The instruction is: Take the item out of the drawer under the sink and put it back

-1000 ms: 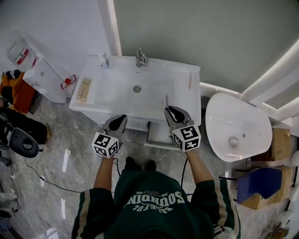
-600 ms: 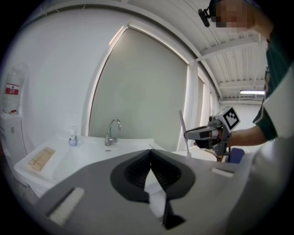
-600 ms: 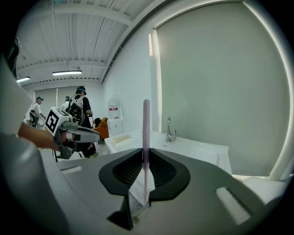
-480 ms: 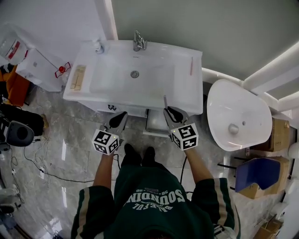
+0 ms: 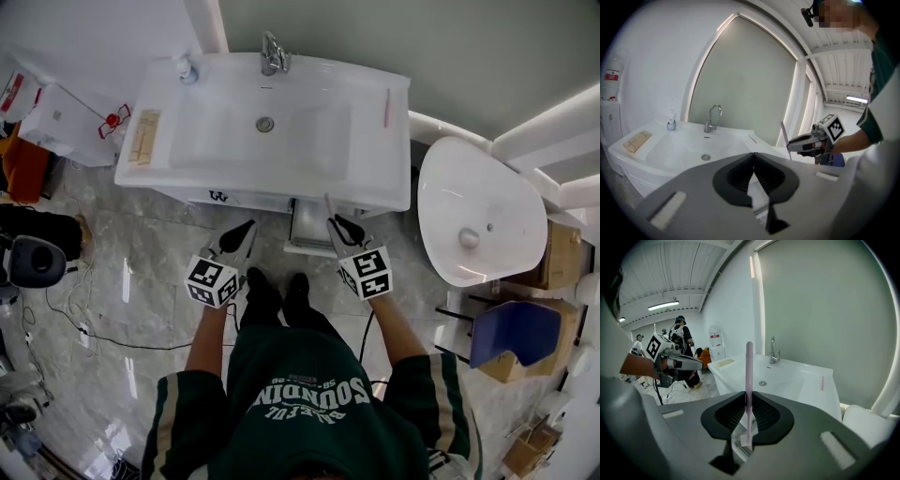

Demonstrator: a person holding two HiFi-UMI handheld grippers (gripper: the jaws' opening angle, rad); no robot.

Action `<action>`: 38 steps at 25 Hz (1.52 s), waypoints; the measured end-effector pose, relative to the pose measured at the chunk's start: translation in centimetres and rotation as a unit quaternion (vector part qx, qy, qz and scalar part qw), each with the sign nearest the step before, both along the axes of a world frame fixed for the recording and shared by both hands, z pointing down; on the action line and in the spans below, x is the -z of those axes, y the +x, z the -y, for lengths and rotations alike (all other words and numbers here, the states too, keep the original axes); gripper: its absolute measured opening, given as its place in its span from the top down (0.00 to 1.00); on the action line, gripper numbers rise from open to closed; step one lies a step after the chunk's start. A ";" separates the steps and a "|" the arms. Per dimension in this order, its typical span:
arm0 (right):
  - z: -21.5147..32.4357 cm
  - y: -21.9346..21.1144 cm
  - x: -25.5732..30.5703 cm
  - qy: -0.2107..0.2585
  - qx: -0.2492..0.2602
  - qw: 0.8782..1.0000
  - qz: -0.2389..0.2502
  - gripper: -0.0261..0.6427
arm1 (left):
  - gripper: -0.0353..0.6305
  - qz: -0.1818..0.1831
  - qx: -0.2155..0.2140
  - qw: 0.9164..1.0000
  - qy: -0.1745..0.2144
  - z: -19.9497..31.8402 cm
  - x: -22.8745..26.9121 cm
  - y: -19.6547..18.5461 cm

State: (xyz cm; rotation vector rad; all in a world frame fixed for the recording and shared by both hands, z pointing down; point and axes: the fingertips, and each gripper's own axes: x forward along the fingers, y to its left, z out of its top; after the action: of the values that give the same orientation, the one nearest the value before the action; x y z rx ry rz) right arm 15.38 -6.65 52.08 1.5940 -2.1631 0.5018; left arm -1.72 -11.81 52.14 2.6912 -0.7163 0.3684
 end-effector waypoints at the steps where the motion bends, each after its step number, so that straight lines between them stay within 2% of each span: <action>1: -0.3 -0.1 -1.1 -0.011 0.004 1.000 -0.004 0.89 | 0.87 0.001 0.000 1.000 -0.005 -0.1 -0.6 0.1; 8: -2.3 -0.9 -9.1 -0.093 0.032 0.995 -0.022 0.89 | 0.87 0.015 -0.001 0.999 -0.042 -1.1 -4.3 0.1; 15: -2.7 -1.3 -16.8 -0.175 0.044 0.984 -0.012 0.89 | 0.87 0.024 0.002 0.997 -0.077 -1.3 -8.1 0.1; 25: -0.3 -0.1 -28.6 -0.255 0.060 0.963 -0.062 0.89 | 0.87 0.033 0.001 0.995 -0.089 -0.4 -11.5 0.8; 38: 1.8 1.2 -40.0 -0.352 0.002 0.934 -0.060 0.89 | 0.87 0.058 0.010 0.991 -0.116 -0.2 -15.5 -2.3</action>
State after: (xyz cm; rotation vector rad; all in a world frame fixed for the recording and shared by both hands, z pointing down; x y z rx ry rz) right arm 16.61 -8.44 92.08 1.1730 -1.6154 1.0084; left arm -4.05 -11.66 67.67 2.4573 -0.6849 0.5693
